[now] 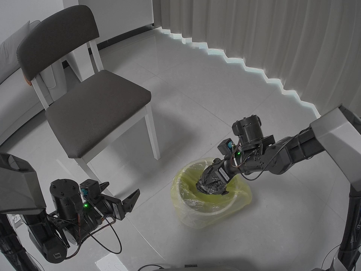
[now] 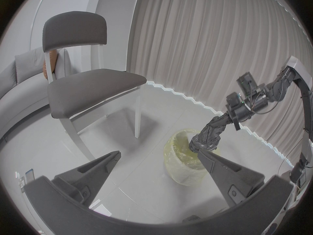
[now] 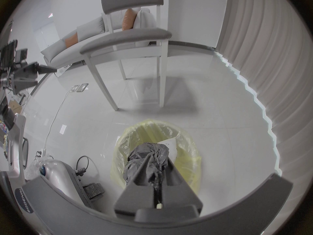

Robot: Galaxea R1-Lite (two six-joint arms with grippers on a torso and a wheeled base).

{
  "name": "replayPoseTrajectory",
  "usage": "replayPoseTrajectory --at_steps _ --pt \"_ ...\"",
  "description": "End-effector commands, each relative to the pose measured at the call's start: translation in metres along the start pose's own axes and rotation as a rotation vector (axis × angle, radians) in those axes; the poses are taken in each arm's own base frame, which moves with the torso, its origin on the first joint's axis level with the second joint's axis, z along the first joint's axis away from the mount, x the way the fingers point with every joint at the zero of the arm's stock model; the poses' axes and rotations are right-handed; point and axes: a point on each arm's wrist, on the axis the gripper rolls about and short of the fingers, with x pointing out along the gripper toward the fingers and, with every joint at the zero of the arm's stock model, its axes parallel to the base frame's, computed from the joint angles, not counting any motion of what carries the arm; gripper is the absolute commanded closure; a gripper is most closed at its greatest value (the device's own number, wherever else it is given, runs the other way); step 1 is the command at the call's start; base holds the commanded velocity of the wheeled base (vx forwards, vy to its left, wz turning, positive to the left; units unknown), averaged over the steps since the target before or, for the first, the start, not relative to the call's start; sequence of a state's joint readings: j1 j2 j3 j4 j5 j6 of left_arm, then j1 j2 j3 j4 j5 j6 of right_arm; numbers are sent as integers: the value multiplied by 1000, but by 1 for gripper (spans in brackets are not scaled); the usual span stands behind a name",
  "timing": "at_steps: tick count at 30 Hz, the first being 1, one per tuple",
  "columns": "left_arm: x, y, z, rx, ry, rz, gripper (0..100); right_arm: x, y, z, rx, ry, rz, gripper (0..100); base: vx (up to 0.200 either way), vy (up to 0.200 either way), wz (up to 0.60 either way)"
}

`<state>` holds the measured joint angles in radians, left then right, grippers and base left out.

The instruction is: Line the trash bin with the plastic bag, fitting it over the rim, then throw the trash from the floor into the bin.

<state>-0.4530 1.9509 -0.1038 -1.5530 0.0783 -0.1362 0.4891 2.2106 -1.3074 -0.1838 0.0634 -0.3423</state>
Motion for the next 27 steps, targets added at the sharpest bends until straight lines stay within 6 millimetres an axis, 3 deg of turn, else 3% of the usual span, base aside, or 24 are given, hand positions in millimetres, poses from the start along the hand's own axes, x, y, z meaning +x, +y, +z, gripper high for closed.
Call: replayPoseTrajectory --at_steps 1,4,6,11,13,23,27 --pt "-8 2 6 -12 -34 6 0 31 15 -22 -14 82 43 100 0 0 0" --pt "-8 2 6 -12 -36 6 0 32 22 -28 -25 109 50 100 0 0 0" --pt "-8 2 5 -12 -33 6 0 28 46 -39 -59 151 94 100 0 0 0" --pt "-7 2 4 -12 -24 3 0 21 55 -32 -92 108 100 100 0 0 0" --pt "-7 2 3 -12 -23 2 0 22 52 -30 -94 101 96 100 0 0 0" --pt "-2 2 1 -20 -11 5 0 71 -7 -43 0 102 -1 100 0 0 0" --pt "5 0 -2 -16 0 3 0 89 -14 -53 14 115 -8 100 0 0 0"
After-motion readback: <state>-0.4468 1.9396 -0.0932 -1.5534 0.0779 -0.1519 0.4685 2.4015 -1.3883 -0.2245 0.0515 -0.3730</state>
